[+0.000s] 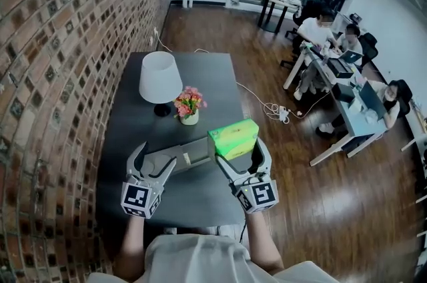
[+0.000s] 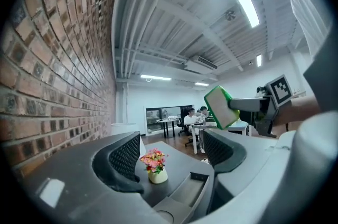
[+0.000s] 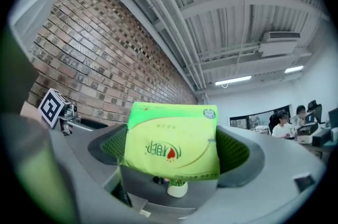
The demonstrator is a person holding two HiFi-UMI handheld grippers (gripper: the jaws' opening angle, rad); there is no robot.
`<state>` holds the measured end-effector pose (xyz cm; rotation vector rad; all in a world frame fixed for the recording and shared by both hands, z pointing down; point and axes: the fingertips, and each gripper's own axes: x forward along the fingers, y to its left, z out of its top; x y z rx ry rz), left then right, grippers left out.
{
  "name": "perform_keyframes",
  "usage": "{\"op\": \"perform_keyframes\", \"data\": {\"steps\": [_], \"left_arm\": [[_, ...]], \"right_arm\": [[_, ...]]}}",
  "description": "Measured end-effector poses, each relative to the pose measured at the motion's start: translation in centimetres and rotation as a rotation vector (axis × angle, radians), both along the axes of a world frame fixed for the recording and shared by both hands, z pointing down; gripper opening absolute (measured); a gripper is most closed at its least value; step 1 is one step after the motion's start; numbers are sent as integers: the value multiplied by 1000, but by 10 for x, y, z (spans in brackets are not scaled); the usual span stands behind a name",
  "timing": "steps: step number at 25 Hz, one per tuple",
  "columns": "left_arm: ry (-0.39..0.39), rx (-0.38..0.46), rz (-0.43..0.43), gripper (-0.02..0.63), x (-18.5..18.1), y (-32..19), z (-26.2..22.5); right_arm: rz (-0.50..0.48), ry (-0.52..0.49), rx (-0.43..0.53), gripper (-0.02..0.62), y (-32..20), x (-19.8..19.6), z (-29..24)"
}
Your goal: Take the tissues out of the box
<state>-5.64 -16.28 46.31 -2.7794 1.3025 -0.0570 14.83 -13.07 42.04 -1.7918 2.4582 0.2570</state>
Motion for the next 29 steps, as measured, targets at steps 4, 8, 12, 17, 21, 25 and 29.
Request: {"op": "perform_keyframes", "data": {"steps": [4,8,12,17,21,25,29], "left_arm": [[59,10,-28,359,-3,9,-3],[67,18,-46,359,-1,6,-4],[57,12,-44,359,4,2,-2],[53,11,-44,359,9,-6,-4],[53,7,-43,359,9,-7,-3],[54,11,-36,359,12,-6,-5],[52,17,-29,359,15,-6,-9]], "right_arm": [[57,-34,1,523,18,10,10],[80,-41,-6,523,18,19,16],[78,-30,-16,523,12,20,20],[55,5,-22,523,4,12,19],[40,23,-21,523,4,5,19],[39,18,-23,523,3,6,16],[44,21,-25,523,2,8,11]]}}
